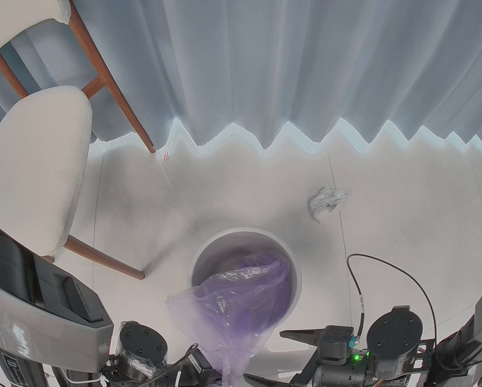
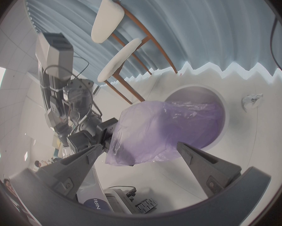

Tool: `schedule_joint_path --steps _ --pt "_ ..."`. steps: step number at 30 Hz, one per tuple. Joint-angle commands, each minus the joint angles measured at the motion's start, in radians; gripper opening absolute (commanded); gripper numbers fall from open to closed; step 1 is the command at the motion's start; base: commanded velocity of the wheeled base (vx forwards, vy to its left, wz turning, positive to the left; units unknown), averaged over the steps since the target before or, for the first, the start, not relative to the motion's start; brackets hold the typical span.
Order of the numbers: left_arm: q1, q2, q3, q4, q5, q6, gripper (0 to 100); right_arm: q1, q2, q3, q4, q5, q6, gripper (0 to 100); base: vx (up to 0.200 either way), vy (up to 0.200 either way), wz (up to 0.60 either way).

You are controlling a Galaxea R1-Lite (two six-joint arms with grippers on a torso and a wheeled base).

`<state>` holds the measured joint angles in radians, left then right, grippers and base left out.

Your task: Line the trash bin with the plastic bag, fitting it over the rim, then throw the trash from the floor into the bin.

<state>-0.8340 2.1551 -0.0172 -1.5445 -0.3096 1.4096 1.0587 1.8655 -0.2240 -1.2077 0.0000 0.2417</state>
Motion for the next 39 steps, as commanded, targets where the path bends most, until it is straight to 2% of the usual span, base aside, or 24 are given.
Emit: schedule_joint_path --steps 1,8,20,26,35,39 --pt "0.001 0.008 0.016 0.0 0.001 0.0 0 0.029 0.08 -0.012 -0.003 -0.002 -0.01 100 0.0 0.0 0.0" --pt "0.006 0.009 0.016 -0.002 0.001 0.0 0 0.037 0.139 -0.049 -0.01 -0.002 -0.013 100 0.0 0.0 0.0" --pt "0.007 0.022 0.016 -0.002 -0.002 -0.001 0 0.11 0.224 -0.08 -0.062 -0.003 -0.012 100 0.0 0.0 0.0" --pt "0.006 0.022 0.017 -0.002 -0.002 -0.001 0 0.106 0.29 -0.109 -0.124 -0.043 -0.012 100 0.0 0.0 0.0" --pt "0.003 0.022 0.017 -0.002 0.0 0.0 0 0.073 0.288 -0.141 -0.116 -0.069 -0.012 100 0.0 0.0 0.0" --pt "0.0 0.023 0.017 -0.002 0.001 0.0 0 0.055 0.273 -0.175 -0.098 -0.101 -0.012 100 0.0 0.0 0.0"
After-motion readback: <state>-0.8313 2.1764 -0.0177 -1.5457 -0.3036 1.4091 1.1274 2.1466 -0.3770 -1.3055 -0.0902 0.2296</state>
